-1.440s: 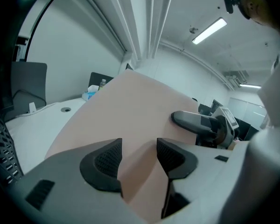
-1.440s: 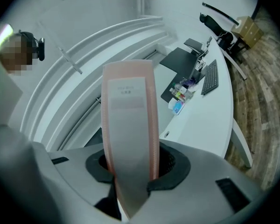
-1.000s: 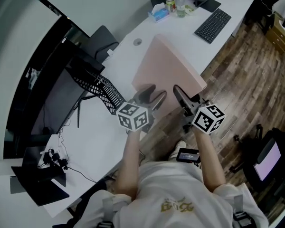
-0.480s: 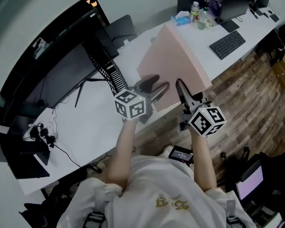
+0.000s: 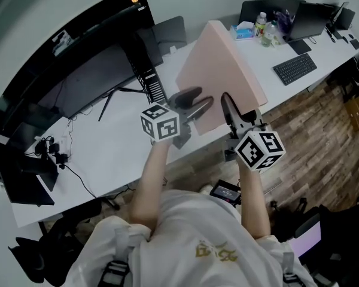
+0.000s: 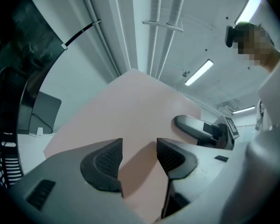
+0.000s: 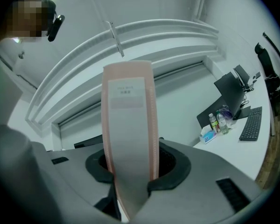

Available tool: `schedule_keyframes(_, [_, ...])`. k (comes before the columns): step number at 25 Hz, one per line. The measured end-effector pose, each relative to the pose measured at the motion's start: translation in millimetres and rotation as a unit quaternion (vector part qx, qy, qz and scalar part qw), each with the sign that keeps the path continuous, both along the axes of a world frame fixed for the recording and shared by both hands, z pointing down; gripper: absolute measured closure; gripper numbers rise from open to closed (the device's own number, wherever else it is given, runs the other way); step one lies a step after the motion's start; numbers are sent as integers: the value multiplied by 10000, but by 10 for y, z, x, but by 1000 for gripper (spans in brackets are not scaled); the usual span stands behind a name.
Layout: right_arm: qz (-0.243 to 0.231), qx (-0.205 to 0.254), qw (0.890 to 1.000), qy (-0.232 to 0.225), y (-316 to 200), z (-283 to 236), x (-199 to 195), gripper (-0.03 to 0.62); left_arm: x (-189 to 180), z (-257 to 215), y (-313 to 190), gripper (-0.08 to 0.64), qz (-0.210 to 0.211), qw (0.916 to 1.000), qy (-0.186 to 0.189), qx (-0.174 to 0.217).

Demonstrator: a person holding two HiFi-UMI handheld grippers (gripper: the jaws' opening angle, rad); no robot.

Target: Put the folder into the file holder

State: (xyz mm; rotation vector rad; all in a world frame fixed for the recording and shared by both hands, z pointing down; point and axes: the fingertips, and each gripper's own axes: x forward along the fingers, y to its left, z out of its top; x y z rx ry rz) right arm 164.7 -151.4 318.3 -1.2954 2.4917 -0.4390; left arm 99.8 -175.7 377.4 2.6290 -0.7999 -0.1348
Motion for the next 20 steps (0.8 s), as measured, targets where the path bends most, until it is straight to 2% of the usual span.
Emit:
schedule_keyframes(4, [-9, 169, 9998, 122, 58, -133, -129, 433, -129, -128, 23, 328, -116, 9995, 292, 42])
schedule_keyframes(13, [-183, 105, 9998, 66, 166, -249, -365, 433, -392, -256, 168, 337, -385, 9982, 437, 109])
schedule_keyframes(20, [-453, 131, 9988, 108, 212, -270, -784, 433, -864, -265, 213, 371, -740, 9944, 758, 57])
